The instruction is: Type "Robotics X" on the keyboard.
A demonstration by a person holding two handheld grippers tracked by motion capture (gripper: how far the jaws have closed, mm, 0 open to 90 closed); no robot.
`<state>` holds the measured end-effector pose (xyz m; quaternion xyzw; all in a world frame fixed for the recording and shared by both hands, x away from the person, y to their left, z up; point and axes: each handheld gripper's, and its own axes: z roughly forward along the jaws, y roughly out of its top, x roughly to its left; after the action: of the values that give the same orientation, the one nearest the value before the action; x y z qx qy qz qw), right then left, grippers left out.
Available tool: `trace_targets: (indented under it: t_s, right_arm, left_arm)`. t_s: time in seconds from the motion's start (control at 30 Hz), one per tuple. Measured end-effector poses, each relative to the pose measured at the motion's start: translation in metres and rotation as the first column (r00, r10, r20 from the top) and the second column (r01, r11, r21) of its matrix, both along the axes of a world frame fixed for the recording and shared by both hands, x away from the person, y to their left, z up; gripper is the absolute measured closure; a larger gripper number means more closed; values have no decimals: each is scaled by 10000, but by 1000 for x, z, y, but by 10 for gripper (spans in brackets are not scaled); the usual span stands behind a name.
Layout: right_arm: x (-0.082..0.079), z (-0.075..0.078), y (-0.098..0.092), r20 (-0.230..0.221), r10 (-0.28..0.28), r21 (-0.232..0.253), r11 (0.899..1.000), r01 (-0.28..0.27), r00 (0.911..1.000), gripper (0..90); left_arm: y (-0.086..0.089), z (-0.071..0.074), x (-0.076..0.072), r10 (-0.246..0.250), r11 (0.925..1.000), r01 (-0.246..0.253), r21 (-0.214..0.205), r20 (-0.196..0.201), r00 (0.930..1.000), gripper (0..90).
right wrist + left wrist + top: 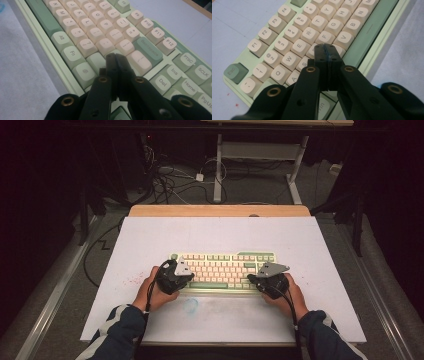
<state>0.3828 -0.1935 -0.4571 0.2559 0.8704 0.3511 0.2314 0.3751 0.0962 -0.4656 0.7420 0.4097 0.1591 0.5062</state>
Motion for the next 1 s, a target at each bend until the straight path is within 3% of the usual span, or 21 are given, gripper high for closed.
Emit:
trace_targets:
  t_s: [0.6,1.0]
  right_arm:
    - [0,0,0,20,15,-45,10000,-14,10000,900]
    - [0,0,1,30,11,-58,10000,-11,10000,900]
  left_arm:
    - [-2,-4,0,-2,9997,0,228,67,10000,856]
    - [0,0,-2,55,10000,-58,65,430,9991,845]
